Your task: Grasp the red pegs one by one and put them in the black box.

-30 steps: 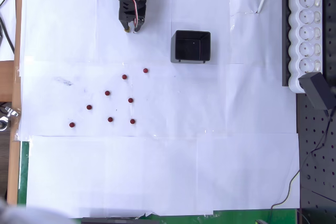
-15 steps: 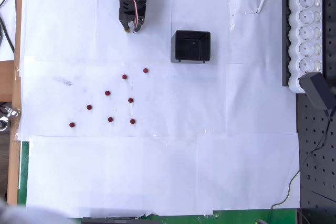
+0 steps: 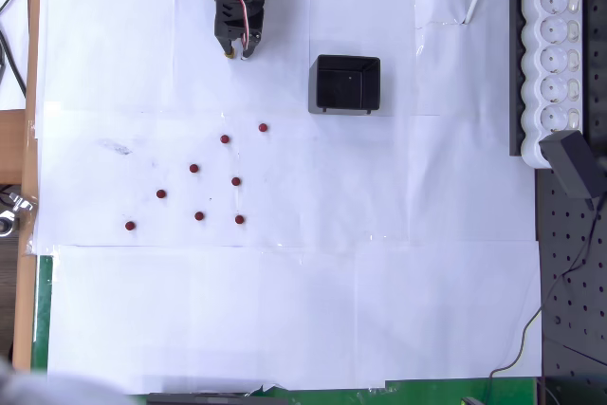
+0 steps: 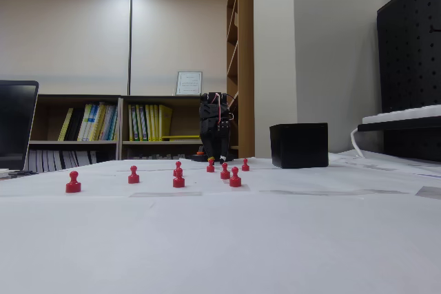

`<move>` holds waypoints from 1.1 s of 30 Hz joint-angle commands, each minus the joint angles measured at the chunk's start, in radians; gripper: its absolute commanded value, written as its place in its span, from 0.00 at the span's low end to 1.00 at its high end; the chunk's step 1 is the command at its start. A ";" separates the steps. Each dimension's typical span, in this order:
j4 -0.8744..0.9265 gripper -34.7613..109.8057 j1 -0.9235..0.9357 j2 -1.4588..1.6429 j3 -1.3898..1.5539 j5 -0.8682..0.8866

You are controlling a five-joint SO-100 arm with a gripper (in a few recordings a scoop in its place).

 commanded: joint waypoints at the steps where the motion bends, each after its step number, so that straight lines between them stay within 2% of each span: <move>1: 0.008 0.28 -0.014 -0.006 -0.012 -0.011; 7: 0.008 0.28 -0.021 -0.002 -0.012 0.009; 9: 0.006 0.28 -0.048 0.011 -0.012 0.166; 11: -0.038 0.28 -0.067 0.061 -0.012 0.241; 25: -0.532 0.28 -0.161 0.433 -0.011 0.244; 33: -0.861 0.34 -0.153 0.684 -0.005 0.276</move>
